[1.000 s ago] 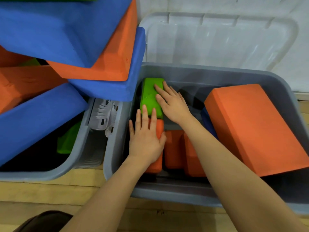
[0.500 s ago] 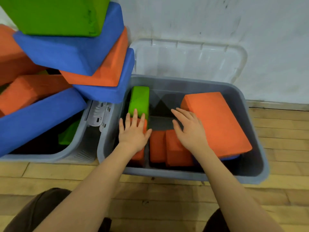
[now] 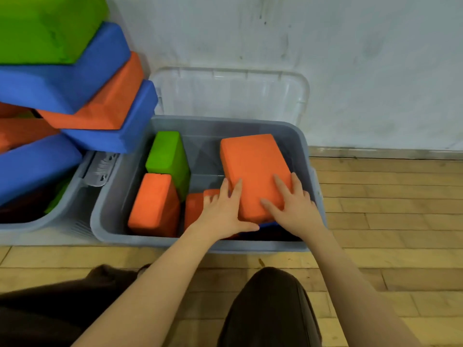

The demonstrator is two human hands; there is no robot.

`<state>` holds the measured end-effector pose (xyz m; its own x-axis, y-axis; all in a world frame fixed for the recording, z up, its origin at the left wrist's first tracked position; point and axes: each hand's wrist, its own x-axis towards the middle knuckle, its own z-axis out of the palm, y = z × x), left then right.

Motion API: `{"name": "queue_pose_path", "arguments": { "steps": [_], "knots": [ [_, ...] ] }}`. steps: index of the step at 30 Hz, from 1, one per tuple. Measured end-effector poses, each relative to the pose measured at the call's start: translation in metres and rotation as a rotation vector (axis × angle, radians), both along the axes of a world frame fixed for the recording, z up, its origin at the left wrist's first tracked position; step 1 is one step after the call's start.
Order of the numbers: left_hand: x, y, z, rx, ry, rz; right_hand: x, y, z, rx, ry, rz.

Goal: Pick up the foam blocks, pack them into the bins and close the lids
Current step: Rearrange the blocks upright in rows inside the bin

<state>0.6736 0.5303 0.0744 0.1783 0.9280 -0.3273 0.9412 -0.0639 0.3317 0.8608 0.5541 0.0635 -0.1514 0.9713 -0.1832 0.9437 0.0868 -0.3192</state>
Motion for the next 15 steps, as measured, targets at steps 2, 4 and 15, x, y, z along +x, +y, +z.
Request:
{"name": "queue_pose_path", "arguments": {
  "steps": [2, 4, 15],
  "knots": [
    [0.005, 0.0, -0.008, 0.017, -0.085, 0.031, 0.002, -0.001, 0.001, 0.009, 0.05, 0.059],
    [0.004, 0.0, -0.016, 0.027, -0.22, 0.066, 0.005, -0.002, 0.002, -0.001, 0.1, 0.089],
    [-0.072, 0.002, 0.028, 0.453, -0.244, 0.04, -0.069, 0.008, 0.018, 0.346, 0.405, 0.138]
  ]
}}
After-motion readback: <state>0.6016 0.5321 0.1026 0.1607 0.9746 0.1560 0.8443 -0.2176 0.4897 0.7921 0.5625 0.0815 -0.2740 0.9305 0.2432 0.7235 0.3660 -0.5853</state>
